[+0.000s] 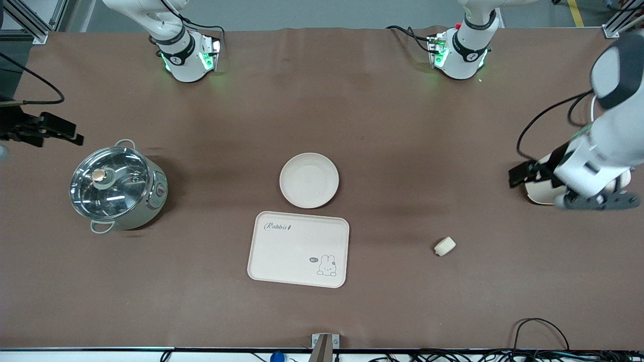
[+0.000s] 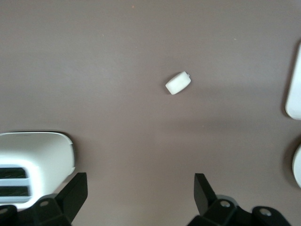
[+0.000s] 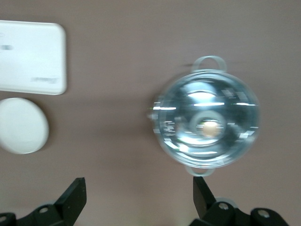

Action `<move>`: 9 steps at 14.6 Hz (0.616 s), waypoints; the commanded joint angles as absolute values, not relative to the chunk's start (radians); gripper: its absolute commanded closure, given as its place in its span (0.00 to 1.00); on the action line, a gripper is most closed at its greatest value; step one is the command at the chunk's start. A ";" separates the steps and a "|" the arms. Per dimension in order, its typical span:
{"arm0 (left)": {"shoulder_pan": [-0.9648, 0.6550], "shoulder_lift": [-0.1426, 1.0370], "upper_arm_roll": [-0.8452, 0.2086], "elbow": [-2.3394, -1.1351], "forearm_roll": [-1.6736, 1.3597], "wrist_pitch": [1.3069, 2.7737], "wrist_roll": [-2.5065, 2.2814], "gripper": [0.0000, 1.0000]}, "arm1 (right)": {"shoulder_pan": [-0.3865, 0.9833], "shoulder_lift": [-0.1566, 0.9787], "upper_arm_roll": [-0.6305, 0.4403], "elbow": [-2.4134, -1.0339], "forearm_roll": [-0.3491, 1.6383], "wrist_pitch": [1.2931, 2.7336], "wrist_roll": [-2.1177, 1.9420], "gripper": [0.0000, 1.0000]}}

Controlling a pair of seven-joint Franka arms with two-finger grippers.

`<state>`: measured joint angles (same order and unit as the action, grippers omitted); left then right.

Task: Place bun in plate and plate on tray
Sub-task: 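Reach the left gripper down toward the small white bun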

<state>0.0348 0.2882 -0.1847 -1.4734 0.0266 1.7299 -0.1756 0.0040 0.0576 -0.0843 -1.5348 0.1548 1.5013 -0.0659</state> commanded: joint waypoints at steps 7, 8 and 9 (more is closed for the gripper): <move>-0.034 0.550 -0.187 -1.457 0.040 1.949 -0.602 0.00 | 0.158 0.112 -0.075 -1.739 0.282 1.730 0.058 0.00; -0.035 0.583 -0.187 -1.462 0.044 1.982 -0.648 0.00 | 0.160 0.110 -0.075 -1.817 0.348 1.793 0.052 0.00; -0.034 0.610 -0.189 -1.462 0.044 2.014 -0.697 0.00 | 0.169 0.107 -0.074 -1.883 0.382 1.849 0.051 0.00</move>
<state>-0.0281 0.5629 -0.1862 -1.4758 0.0266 1.9686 -0.6099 0.1613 0.1369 -0.0706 -1.7317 0.3053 1.7474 0.0495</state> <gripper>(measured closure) 0.000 0.000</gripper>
